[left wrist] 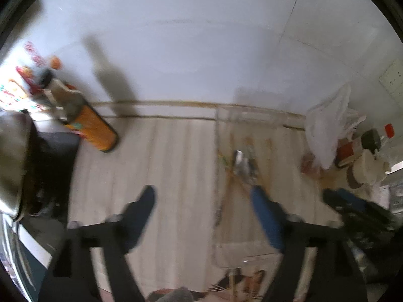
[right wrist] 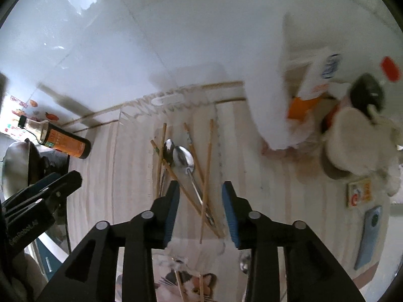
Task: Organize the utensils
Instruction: 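Open both tools to release the chopsticks in the basket, then grasp a white-banded chopstick with the left tool while the right tool grasps another chopstick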
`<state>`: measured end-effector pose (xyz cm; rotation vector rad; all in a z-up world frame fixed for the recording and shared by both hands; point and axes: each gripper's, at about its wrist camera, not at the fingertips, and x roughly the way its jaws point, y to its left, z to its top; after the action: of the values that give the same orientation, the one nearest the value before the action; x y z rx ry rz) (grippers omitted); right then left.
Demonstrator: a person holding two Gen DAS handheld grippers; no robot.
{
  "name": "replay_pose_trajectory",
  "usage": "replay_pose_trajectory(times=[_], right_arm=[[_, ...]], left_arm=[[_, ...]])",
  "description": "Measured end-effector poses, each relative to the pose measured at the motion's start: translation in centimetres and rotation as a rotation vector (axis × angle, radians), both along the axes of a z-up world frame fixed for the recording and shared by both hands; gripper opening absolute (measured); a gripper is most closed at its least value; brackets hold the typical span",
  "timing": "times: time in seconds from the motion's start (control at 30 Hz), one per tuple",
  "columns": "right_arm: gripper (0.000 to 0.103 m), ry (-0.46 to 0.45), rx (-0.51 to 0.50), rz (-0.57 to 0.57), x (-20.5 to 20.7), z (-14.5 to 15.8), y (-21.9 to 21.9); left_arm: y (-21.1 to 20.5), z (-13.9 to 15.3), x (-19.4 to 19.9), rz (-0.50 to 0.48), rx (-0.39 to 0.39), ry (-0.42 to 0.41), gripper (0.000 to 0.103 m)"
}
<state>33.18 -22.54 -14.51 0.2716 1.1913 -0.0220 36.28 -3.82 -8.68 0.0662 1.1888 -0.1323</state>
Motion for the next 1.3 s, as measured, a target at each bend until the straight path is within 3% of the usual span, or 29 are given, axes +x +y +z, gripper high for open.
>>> replay_pose_trajectory(times=[0.1,0.23,0.3,0.43,0.53,0.6,0.67,0.7,0.77,0.87,1.13,1.3], right_arm=[[0.051,-0.040,-0.015,-0.013,-2.8,0.9,-0.9],[0.055,-0.038,-0.019,-0.034,-7.2,-0.4,-1.9],[0.055,-0.013,-0.007,-0.056,-9.0,-2.0,-2.5],[0.054,0.061,0.021,-0.127,-12.5,-6.3,-3.8],[0.032,0.118,0.035,-0.162,-14.7,-9.3,-5.0],[0.030,0.144,0.027,-0.171,-15.8,-10.8,-5.3],[0.030,0.170,0.022,-0.180,-16.7,-12.1,-5.6],[0.030,0.176,0.021,-0.181,-16.8,-12.3,-5.6],[0.030,0.189,0.023,-0.180,-17.4,-12.8,-5.5],[0.030,0.198,0.028,-0.169,-17.8,-13.1,-5.0],[0.032,0.242,0.062,-0.047,-17.2,-14.5,0.1],[0.032,0.273,0.008,0.088,-17.0,-16.9,5.6]], left_arm=[[1.1,0.2,-2.5,0.015,0.056,-0.073,0.103],[1.9,-1.9,-6.8,0.032,0.114,-0.082,0.103],[1.9,-4.0,-8.9,0.031,0.114,-0.033,0.103],[0.3,-10.6,-13.0,-0.011,0.107,0.157,0.101],[-1.3,-14.6,-15.1,-0.051,0.082,0.261,0.089],[-2.4,-16.8,-15.9,-0.079,0.062,0.318,0.072],[-3.2,-18.3,-16.4,-0.098,0.059,0.352,0.062],[-3.4,-18.9,-16.6,-0.105,0.057,0.365,0.050],[-3.8,-19.2,-16.9,-0.115,0.072,0.348,0.037],[-3.8,-19.0,-17.0,-0.136,0.071,0.339,0.005],[2.5,-18.5,-16.1,-0.056,0.132,0.316,0.004],[4.6,-18.3,-15.9,-0.019,0.099,0.324,0.004]])
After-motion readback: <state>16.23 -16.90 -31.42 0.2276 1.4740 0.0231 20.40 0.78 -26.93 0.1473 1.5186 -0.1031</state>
